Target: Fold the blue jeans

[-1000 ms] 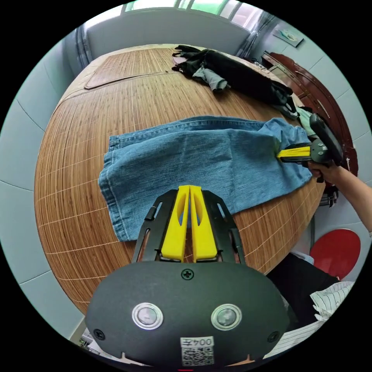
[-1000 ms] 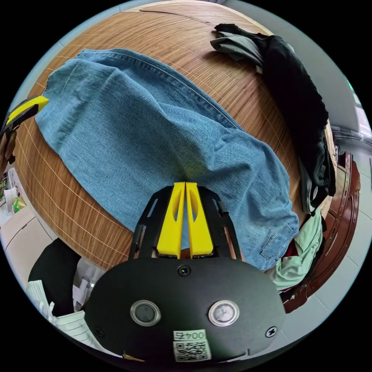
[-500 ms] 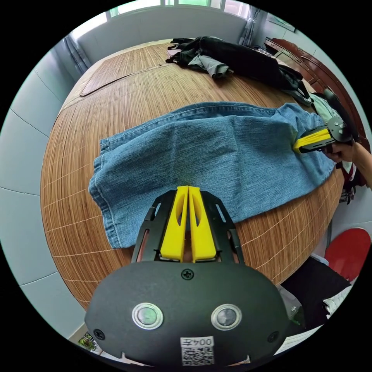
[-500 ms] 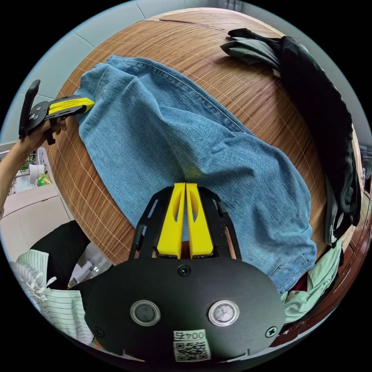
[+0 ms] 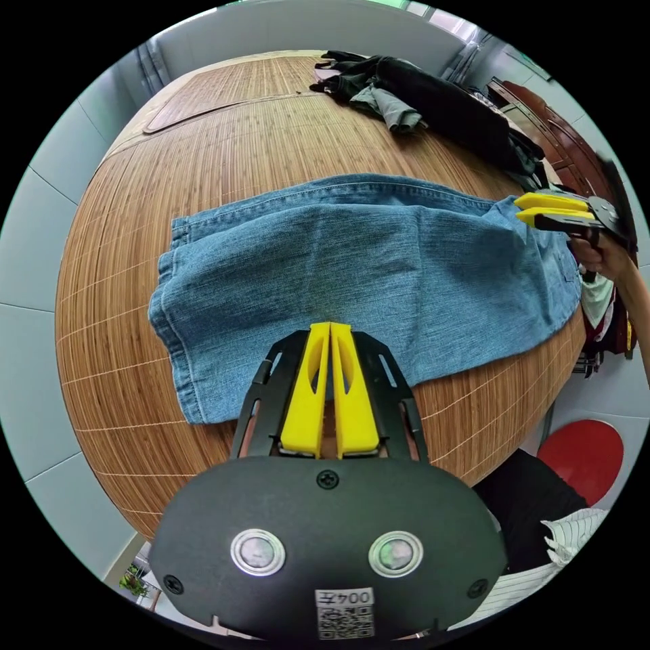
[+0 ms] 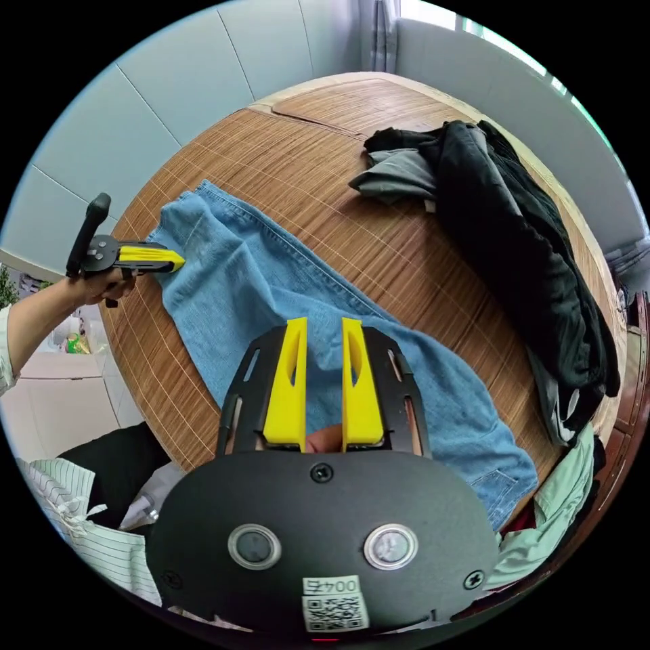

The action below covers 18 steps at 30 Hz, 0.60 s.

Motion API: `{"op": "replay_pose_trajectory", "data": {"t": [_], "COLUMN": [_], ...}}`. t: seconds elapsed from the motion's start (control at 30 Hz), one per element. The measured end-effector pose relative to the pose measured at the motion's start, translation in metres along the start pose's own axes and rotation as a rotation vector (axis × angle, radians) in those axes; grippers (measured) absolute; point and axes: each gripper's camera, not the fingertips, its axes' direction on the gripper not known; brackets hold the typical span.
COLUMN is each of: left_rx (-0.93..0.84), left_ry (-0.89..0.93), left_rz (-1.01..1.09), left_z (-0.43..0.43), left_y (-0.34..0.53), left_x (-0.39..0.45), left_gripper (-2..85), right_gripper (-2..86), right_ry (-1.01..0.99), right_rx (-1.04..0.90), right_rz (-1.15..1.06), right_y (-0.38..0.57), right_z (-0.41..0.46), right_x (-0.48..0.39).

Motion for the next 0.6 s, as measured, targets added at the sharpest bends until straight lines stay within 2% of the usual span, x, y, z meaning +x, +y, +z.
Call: {"op": "replay_pose_trajectory", "data": {"t": [0.13, 0.23, 0.33, 0.4, 0.5, 0.6], "left_rx": [0.003, 0.035, 0.075, 0.096, 0.124, 0.135], "left_ry": [0.051, 0.03, -0.002, -0.003, 0.043, 0.105], "left_rz": [0.017, 0.038, 0.034, 0.021, -0.007, -0.021], "left_z": [-0.003, -0.003, -0.003, -0.001, 0.002, 0.005], "left_y": [0.021, 0.035, 0.048, 0.055, 0.067, 0.076], "left_x": [-0.016, -0.015, -0.014, -0.016, -0.029, -0.041], "left_gripper": [0.7, 0.8, 0.9, 1.0, 1.4, 2.6], "right_gripper": [11.6, 9.2, 1.1, 0.4, 0.8, 6.7], "right_ry": [-0.011, -0.066, -0.013, 0.015, -0.065, -0.147], "right_rx": [-0.225, -0.306, -0.225, -0.131, 0.002, 0.07], "right_rz": [-0.228, -0.271, -0.236, -0.197, -0.119, -0.072], "right_y": [-0.033, -0.034, -0.017, 0.004, 0.041, 0.023], "right_z": [0.039, 0.051, 0.041, 0.025, 0.0, -0.015], "right_x": [-0.008, -0.01, -0.012, -0.02, -0.031, -0.027]}}
